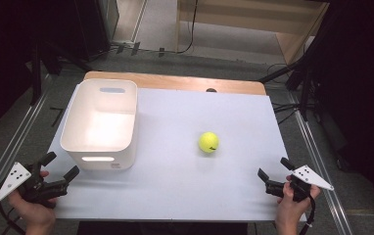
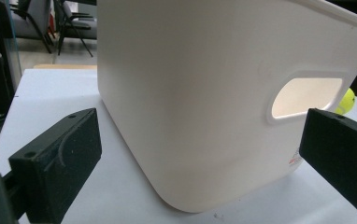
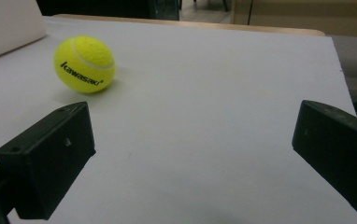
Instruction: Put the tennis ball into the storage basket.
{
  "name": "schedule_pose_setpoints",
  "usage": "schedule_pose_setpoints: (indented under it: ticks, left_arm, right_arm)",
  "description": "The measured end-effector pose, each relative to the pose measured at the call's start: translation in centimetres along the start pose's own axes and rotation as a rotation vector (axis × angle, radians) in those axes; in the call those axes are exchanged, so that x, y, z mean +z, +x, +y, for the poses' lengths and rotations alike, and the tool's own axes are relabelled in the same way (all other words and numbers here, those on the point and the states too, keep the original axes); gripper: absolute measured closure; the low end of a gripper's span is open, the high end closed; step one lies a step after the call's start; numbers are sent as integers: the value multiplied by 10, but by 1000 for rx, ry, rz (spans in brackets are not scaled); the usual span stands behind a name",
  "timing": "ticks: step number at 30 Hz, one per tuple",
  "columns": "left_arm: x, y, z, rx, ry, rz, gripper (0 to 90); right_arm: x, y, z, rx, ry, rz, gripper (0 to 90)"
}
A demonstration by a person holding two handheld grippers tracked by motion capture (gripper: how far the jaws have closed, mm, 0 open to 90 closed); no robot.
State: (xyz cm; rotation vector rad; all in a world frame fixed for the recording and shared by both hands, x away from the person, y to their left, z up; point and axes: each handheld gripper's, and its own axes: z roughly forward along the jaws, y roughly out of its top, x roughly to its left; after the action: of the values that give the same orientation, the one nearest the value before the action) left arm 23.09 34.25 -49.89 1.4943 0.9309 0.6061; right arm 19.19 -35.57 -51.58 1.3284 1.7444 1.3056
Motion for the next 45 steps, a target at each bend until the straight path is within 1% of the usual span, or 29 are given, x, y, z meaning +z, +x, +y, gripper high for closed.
schedule_pose_setpoints:
  ticks: [3,6,7,9,11,14,15,16,17,18,22,25,27,30,33,35,40,43,45]
  left_arm:
    - [0,0,0,1,0,1,0]
    - [-1,-1,0,6,3,2,0]
    - [-1,-1,0,5,2,2,0]
    - [0,-1,0,5,1,0,0]
    - [0,-1,0,5,0,1,0]
    - [0,-1,0,3,1,2,0]
    - [0,-1,0,3,2,3,0]
    - [0,-1,0,4,0,3,0]
    - [0,-1,0,4,0,3,0]
    - [0,-1,0,6,-2,2,0]
    - [-1,-1,0,9,-2,0,0]
    - [-1,-2,0,15,-4,0,0]
    - [-1,-2,0,19,-2,1,0]
    - [-1,-2,0,22,0,3,0]
    - [-1,-3,0,23,0,2,0]
    - [-1,-3,0,22,0,3,0]
    - [0,-3,0,28,2,2,0]
    - [0,-3,0,31,3,3,0]
    - [0,-3,0,31,1,2,0]
  right_arm:
    - [2,2,1,-14,11,6,0]
    - [1,2,1,-15,17,13,0]
    - [1,2,1,-14,12,13,0]
    - [0,2,1,-2,12,16,0]
    - [-1,2,2,-4,13,16,0]
    - [0,3,3,-9,18,24,0]
    - [0,3,3,-22,16,26,0]
    - [0,4,4,-14,24,29,0]
    - [1,4,5,-24,26,34,0]
    - [1,5,6,-19,27,37,0]
    - [3,7,11,-36,30,47,0]
    - [4,9,14,-44,42,51,0]
    - [5,11,15,-38,49,58,0]
    - [5,11,16,-55,56,66,0]
    - [4,12,18,-49,69,72,0]
    - [4,12,19,-59,75,78,0]
    - [5,12,23,-53,92,74,0]
    - [7,12,26,-60,103,81,0]
    - [9,14,28,-68,109,74,0]
